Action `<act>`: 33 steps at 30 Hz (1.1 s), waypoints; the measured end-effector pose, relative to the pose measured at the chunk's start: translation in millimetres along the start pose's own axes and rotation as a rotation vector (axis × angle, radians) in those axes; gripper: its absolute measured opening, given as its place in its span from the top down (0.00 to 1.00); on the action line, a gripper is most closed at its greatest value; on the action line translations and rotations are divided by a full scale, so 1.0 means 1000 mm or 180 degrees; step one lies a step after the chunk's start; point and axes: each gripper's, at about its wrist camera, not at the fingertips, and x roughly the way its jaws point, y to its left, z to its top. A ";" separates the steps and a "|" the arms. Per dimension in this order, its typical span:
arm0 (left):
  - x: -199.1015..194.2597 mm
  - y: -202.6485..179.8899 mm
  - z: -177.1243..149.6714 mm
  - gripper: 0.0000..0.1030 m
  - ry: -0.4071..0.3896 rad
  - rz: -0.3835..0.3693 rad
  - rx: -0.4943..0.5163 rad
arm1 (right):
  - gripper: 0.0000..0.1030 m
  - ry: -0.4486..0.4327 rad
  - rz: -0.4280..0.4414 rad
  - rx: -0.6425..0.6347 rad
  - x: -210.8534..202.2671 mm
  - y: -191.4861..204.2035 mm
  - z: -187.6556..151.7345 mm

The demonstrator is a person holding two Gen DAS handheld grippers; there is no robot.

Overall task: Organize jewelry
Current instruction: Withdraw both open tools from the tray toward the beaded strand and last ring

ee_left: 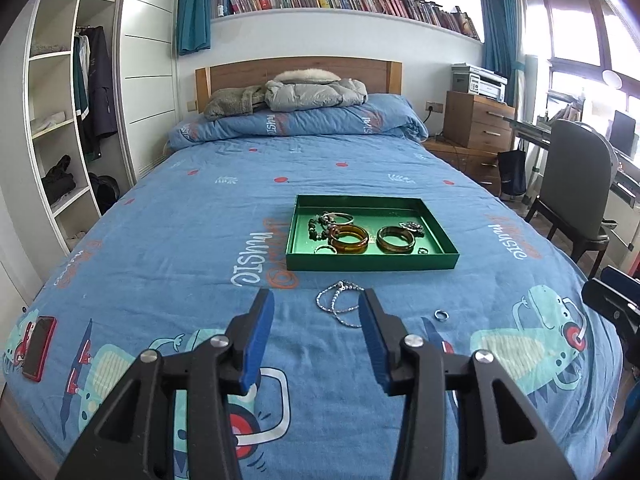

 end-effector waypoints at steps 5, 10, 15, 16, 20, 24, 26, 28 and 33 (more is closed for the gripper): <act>-0.016 0.000 -0.008 0.59 -0.0007 0.0021 0.0009 | 0.29 -0.0052 0.0027 0.0049 -0.017 -0.001 -0.007; -0.032 0.001 -0.015 0.59 -0.0032 0.0052 0.0005 | 0.29 -0.0118 0.0043 0.0039 -0.033 0.003 -0.012; -0.042 0.006 -0.022 0.58 -0.0065 0.0069 -0.0008 | 0.29 -0.0155 0.0052 0.0023 -0.046 0.006 -0.015; -0.044 0.007 -0.024 0.56 -0.0070 0.0068 -0.0014 | 0.29 -0.0156 0.0052 0.0029 -0.047 0.006 -0.016; -0.052 0.008 -0.029 0.50 -0.0120 0.0089 -0.0024 | 0.29 -0.0160 0.0052 0.0021 -0.051 0.007 -0.018; -0.057 0.010 -0.032 0.49 -0.0136 0.0086 -0.0042 | 0.29 -0.0176 0.0080 0.0015 -0.054 0.008 -0.020; -0.059 0.012 -0.033 0.49 -0.0151 0.0113 -0.0041 | 0.29 -0.0187 0.0089 0.0006 -0.055 0.008 -0.020; -0.058 0.014 -0.033 0.49 -0.0157 0.0114 -0.0067 | 0.29 -0.0209 0.0098 -0.0002 -0.055 0.008 -0.020; -0.045 0.022 -0.033 0.49 -0.0108 0.0082 -0.0161 | 0.29 -0.0241 0.0109 -0.0021 -0.050 0.004 -0.023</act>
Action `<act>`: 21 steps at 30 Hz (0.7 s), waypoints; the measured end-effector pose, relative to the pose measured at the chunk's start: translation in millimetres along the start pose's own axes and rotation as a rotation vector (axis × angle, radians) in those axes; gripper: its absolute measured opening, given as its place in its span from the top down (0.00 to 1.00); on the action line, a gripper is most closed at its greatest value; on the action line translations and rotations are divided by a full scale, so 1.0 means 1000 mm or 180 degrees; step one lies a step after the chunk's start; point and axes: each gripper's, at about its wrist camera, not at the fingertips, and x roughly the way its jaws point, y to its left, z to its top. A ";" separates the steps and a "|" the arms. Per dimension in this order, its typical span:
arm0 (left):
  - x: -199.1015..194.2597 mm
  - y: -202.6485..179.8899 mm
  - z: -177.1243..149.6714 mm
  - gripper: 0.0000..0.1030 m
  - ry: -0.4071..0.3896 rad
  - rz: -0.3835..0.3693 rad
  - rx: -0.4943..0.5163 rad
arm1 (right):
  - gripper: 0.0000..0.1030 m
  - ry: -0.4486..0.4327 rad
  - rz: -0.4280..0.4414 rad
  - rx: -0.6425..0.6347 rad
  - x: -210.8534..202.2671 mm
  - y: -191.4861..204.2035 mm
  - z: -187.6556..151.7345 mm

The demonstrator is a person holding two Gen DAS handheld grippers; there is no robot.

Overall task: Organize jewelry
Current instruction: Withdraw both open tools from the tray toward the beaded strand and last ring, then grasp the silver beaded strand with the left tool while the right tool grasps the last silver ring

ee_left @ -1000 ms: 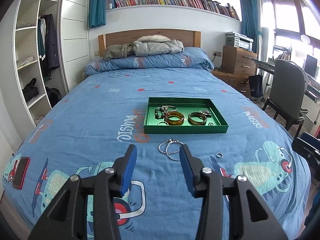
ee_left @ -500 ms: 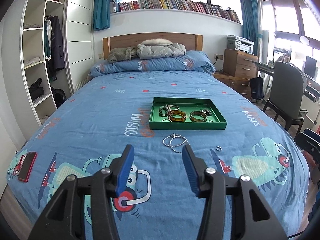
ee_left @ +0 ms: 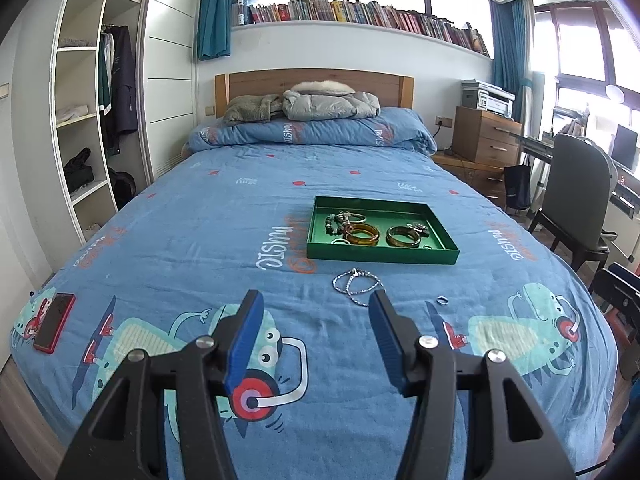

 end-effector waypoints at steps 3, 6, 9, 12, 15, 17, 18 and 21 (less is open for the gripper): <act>0.019 0.004 -0.004 0.49 0.0118 -0.0017 -0.0004 | 0.29 0.0054 0.0000 0.0037 0.013 -0.006 -0.003; 0.040 0.006 -0.010 0.49 0.0246 -0.0065 -0.0011 | 0.29 0.0173 0.0013 0.0078 0.033 -0.013 -0.009; 0.064 0.002 -0.013 0.49 0.0360 -0.0127 0.0008 | 0.33 0.0299 0.0042 0.0117 0.057 -0.020 -0.014; 0.089 -0.003 -0.015 0.49 0.0460 -0.0198 0.0047 | 0.40 0.0416 0.0084 0.0104 0.081 -0.023 -0.019; 0.117 -0.007 -0.015 0.49 0.0571 -0.0289 0.0075 | 0.46 0.0537 0.0131 0.0076 0.107 -0.025 -0.025; 0.136 -0.012 -0.016 0.49 0.0647 -0.0336 0.0117 | 0.48 0.0624 0.0143 0.0059 0.125 -0.026 -0.029; 0.147 -0.015 -0.016 0.49 0.0691 -0.0353 0.0143 | 0.50 0.0676 0.0151 0.0046 0.135 -0.027 -0.032; 0.173 -0.020 -0.018 0.49 0.0794 -0.0426 0.0173 | 0.54 0.0807 0.0170 0.0007 0.164 -0.028 -0.036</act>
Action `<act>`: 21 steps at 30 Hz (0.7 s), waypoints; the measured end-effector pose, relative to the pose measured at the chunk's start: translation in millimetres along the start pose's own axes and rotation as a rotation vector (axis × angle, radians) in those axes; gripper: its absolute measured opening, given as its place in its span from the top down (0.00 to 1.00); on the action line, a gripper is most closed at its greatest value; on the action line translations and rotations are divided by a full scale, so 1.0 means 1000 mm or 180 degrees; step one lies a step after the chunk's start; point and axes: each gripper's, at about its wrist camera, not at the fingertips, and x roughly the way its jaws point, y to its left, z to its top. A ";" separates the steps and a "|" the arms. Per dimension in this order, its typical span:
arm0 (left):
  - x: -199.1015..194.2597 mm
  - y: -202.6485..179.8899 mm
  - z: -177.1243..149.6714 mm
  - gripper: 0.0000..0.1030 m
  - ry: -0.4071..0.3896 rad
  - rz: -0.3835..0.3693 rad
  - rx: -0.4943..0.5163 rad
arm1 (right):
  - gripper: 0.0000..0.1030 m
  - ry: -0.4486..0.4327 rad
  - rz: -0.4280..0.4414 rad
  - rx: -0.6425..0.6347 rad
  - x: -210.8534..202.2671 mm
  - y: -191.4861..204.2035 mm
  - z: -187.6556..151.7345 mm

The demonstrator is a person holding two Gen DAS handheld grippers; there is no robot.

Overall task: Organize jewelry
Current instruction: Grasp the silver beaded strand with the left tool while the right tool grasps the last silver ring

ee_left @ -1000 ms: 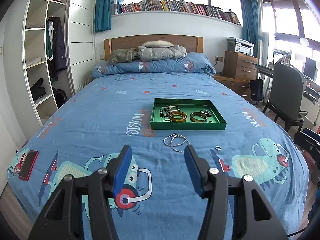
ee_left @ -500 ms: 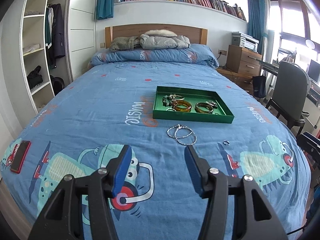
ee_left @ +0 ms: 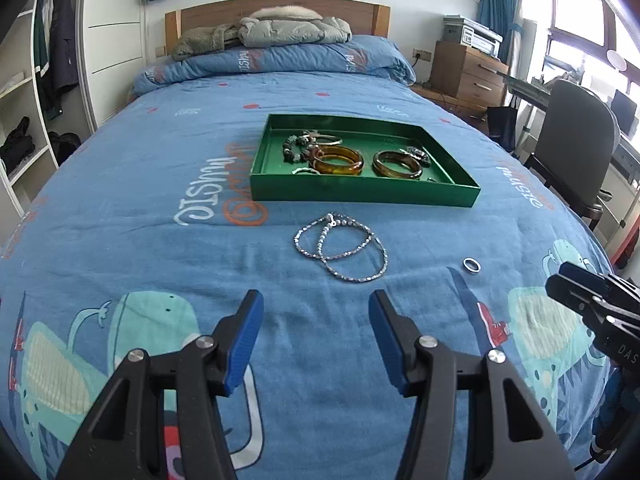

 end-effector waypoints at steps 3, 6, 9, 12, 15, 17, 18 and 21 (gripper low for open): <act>0.024 -0.001 0.007 0.49 0.0089 -0.0088 0.0008 | 0.54 0.0117 0.0058 -0.0037 0.028 -0.001 0.002; 0.045 0.004 0.015 0.49 0.0139 -0.0171 -0.0090 | 0.54 0.0229 0.0109 -0.0055 0.054 -0.001 0.002; 0.065 0.010 0.025 0.49 0.0185 -0.0179 -0.0201 | 0.55 0.0307 0.0135 -0.0061 0.074 0.000 0.001; 0.086 0.010 0.033 0.49 0.0266 -0.0135 -0.0213 | 0.56 0.0349 0.0159 -0.0054 0.088 0.000 0.000; 0.107 0.007 0.036 0.49 0.0390 -0.0071 -0.0181 | 0.56 0.0366 0.0172 -0.0077 0.096 -0.001 0.001; 0.116 0.003 0.038 0.49 0.0389 0.0013 -0.0116 | 0.57 0.0359 0.0190 -0.0099 0.098 0.000 0.002; 0.118 0.001 0.039 0.49 0.0382 0.0039 -0.0095 | 0.58 0.0358 0.0194 -0.0116 0.100 -0.001 0.003; 0.122 0.000 0.042 0.51 0.0382 0.0030 -0.0103 | 0.63 0.0365 0.0181 -0.0191 0.104 0.001 0.005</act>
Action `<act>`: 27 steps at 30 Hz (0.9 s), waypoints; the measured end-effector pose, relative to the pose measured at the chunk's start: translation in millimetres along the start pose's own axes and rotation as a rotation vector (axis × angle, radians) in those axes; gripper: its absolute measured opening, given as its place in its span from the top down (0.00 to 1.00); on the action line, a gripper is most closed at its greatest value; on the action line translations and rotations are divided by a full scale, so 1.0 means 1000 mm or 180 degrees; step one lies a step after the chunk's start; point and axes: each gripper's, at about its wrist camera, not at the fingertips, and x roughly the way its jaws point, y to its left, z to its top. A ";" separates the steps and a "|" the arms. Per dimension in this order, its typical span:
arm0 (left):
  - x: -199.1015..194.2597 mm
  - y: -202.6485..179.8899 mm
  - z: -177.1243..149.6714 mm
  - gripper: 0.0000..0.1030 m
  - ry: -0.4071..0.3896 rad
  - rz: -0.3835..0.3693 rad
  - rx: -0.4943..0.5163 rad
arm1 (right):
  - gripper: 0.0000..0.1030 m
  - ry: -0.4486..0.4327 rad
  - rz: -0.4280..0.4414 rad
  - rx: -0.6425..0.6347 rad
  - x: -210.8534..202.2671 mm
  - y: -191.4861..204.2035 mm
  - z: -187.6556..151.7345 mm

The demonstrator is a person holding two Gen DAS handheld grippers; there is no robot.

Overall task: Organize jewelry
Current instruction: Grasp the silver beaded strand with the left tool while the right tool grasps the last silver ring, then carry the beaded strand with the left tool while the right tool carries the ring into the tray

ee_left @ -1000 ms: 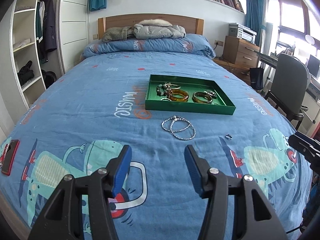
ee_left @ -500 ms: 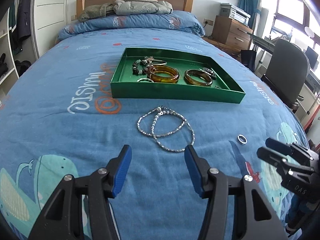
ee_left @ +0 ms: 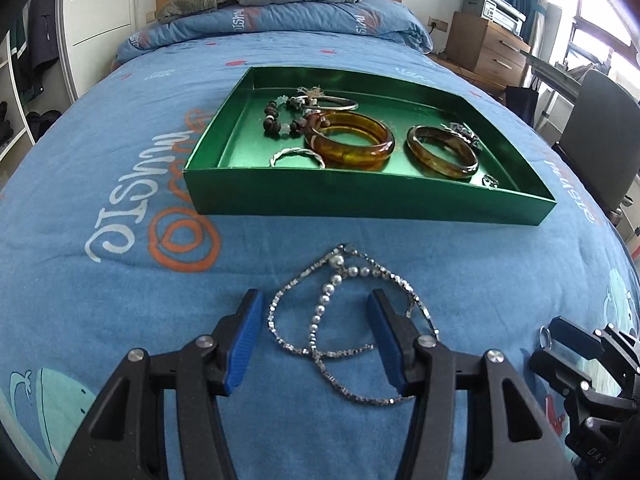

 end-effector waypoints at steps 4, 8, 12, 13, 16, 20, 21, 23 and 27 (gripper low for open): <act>0.001 -0.004 0.000 0.70 -0.0030 -0.0001 0.0076 | 0.72 0.0006 -0.0037 -0.0090 0.003 0.002 0.000; -0.001 -0.012 -0.002 0.87 -0.0050 -0.0020 0.0158 | 0.80 0.0003 -0.0036 -0.0134 0.002 0.003 0.000; -0.007 -0.013 -0.004 0.93 -0.0075 -0.0078 0.0125 | 0.80 -0.0022 -0.0054 -0.0133 0.000 0.003 -0.001; -0.010 -0.012 -0.006 0.93 -0.0079 -0.0100 0.0104 | 0.80 -0.0033 -0.0047 -0.0117 -0.002 0.003 -0.001; -0.018 -0.012 -0.010 0.93 -0.0096 -0.0109 0.0103 | 0.81 -0.0060 -0.0019 -0.0029 -0.007 0.000 -0.003; -0.032 -0.016 -0.014 0.93 -0.0136 -0.0110 0.0135 | 0.81 -0.0085 -0.0017 0.0025 -0.016 0.001 -0.007; -0.035 -0.017 -0.015 0.93 -0.0146 -0.0112 0.0141 | 0.81 -0.0093 -0.0013 0.0026 -0.019 0.002 -0.008; -0.044 -0.018 -0.017 0.93 -0.0169 -0.0110 0.0155 | 0.81 -0.0118 -0.0004 0.0025 -0.026 0.004 -0.010; -0.062 -0.020 -0.019 0.93 -0.0221 -0.0105 0.0180 | 0.81 -0.0189 0.0006 0.0028 -0.043 0.008 -0.012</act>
